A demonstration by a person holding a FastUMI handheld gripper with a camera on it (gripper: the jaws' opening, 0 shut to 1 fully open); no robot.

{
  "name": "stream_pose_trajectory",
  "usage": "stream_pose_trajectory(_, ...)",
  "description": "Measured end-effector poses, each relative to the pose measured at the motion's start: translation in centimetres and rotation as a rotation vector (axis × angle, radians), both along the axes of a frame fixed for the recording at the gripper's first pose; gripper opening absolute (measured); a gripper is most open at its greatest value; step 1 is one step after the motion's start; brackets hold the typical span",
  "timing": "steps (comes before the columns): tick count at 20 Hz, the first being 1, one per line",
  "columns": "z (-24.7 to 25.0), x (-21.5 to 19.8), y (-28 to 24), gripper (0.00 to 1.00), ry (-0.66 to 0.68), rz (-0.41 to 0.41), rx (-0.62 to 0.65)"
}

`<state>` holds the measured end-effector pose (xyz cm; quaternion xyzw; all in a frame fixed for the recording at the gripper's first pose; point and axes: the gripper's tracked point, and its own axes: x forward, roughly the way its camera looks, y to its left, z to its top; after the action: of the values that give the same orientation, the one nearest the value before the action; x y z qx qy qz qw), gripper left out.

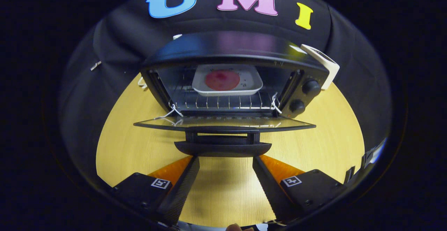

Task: Open the toaster oven, put the food inside, and close the toaster oven door.

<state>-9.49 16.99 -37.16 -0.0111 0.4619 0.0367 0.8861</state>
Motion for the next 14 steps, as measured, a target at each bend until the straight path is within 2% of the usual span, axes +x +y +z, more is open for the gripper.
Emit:
stream_pose_trajectory(5, 4.7, 1.9, -0.7, 1.00, -0.120, 0.011, 0.017)
stream_pose_trajectory(14, 15.4, 5.5, -5.0, 0.99, -0.425, 0.059, 0.002)
